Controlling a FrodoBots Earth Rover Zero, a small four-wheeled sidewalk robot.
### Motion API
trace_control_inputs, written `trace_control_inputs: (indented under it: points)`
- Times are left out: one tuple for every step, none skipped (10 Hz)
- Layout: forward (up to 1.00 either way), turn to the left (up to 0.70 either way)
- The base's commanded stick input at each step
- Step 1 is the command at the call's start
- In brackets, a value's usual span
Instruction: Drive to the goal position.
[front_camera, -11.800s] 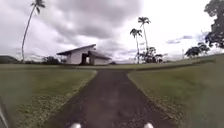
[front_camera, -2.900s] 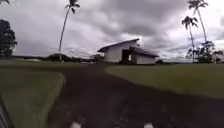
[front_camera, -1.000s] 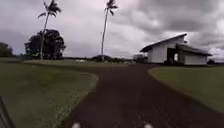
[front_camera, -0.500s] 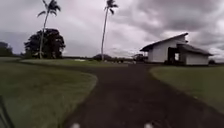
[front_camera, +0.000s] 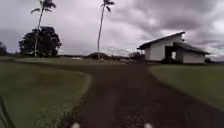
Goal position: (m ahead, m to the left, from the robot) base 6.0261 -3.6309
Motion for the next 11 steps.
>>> trace_control_inputs:
  points:
    - [0.70, 0.00]
    - [0.70, 0.00]
    - [0.70, 0.00]
    - [0.70, 0.00]
    - [0.70, 0.00]
    - [0.70, 0.00]
    - [0.70, 0.00]
    - [0.70, 0.00]
    - [0.70, 0.00]
    - [0.70, -0.35]
    - [0.70, -0.14]
